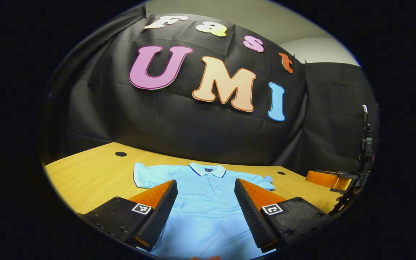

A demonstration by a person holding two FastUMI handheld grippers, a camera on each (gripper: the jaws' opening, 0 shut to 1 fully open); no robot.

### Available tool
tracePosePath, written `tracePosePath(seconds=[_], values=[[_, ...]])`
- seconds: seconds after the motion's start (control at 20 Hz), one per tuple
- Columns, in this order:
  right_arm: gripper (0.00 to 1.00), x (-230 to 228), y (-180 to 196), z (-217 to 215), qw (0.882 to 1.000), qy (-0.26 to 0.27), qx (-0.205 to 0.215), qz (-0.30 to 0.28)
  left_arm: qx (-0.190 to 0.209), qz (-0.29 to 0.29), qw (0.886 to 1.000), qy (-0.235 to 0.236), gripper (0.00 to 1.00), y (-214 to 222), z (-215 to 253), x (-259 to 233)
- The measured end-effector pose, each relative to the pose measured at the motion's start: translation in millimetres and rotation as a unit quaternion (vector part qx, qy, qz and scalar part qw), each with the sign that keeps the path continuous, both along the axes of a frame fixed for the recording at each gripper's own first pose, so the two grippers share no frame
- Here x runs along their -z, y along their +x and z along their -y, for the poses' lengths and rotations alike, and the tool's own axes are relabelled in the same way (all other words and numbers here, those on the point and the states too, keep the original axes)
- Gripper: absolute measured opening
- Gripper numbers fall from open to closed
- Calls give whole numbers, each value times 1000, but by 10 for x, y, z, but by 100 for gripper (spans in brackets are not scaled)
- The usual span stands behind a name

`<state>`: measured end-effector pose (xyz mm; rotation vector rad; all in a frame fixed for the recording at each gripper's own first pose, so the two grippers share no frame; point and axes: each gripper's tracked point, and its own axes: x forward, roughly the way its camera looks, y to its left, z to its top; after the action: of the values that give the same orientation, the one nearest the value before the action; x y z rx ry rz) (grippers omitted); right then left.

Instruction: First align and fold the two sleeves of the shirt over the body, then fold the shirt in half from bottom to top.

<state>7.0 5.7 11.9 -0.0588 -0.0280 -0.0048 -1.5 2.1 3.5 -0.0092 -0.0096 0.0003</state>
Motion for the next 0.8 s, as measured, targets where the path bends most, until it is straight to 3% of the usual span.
tracePosePath(seconds=[0.35,0.6,0.8], values=[[98,19,63,10,1000,-6,-5,-16,-2,-3,1000,1,95,2,-8,2],[98,-46,312,153,997,-58,6,-43,-2,2,1000,0,95,-17,3,-18],[94,-116,603,271,996,-39,2,-77,0,1,1000,-2,94,-39,12,-24]])
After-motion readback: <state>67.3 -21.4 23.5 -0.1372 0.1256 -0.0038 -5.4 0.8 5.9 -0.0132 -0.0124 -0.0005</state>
